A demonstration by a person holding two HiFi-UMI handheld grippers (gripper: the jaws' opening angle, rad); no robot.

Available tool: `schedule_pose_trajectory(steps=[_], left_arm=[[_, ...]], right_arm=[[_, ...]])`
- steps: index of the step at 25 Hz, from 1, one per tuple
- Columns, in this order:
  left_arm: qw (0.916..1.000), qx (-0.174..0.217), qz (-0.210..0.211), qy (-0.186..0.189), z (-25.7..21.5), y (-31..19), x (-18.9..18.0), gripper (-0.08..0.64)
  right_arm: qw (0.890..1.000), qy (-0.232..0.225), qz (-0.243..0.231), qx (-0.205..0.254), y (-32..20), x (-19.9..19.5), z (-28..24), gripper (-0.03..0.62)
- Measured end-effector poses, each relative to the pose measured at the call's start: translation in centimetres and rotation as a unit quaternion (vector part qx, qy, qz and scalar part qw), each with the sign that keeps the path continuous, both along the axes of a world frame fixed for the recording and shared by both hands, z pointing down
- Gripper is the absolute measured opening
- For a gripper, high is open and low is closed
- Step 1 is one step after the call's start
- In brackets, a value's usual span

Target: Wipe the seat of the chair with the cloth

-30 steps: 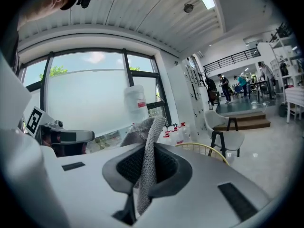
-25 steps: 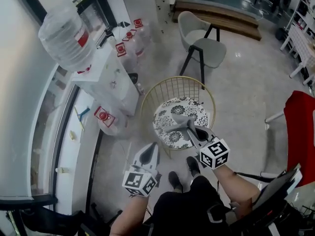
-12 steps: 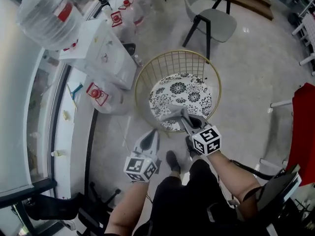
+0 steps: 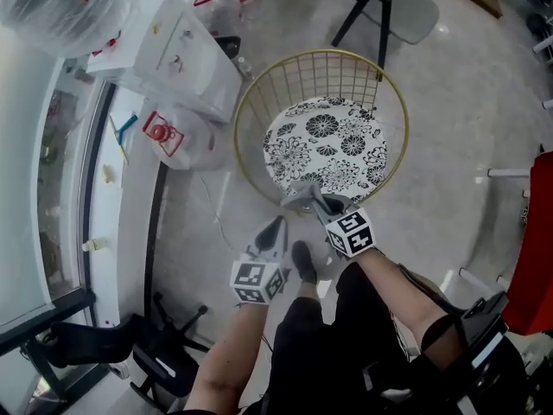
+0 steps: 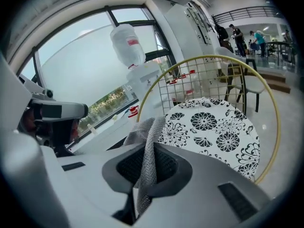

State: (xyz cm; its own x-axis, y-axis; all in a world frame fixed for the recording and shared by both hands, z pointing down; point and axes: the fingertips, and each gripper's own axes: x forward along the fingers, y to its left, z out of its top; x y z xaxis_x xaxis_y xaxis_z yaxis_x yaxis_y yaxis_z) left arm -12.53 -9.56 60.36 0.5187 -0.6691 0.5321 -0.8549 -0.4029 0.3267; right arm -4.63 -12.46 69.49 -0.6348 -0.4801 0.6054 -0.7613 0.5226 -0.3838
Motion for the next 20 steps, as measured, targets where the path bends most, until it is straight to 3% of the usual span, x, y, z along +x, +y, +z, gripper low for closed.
schedule_pose_trajectory(steps=[7,14,20], left_arm=[[0.9987,-0.043,-0.026,-0.012,4.3,0.6,-1.4,0.006],[0.9977,-0.059,-0.016,-0.029,6.8,1.7,-1.8,0.006],[0.9970,-0.070,-0.007,-0.033,8.2,2.0,-1.1,0.007]], right_arm=[[0.999,0.002,0.024,-0.045,-0.2,-1.0,6.0,0.026],[0.995,0.010,0.029,-0.095,0.7,-2.8,11.3,0.026],[0.993,0.024,0.045,-0.108,0.6,-0.9,13.9,0.026]])
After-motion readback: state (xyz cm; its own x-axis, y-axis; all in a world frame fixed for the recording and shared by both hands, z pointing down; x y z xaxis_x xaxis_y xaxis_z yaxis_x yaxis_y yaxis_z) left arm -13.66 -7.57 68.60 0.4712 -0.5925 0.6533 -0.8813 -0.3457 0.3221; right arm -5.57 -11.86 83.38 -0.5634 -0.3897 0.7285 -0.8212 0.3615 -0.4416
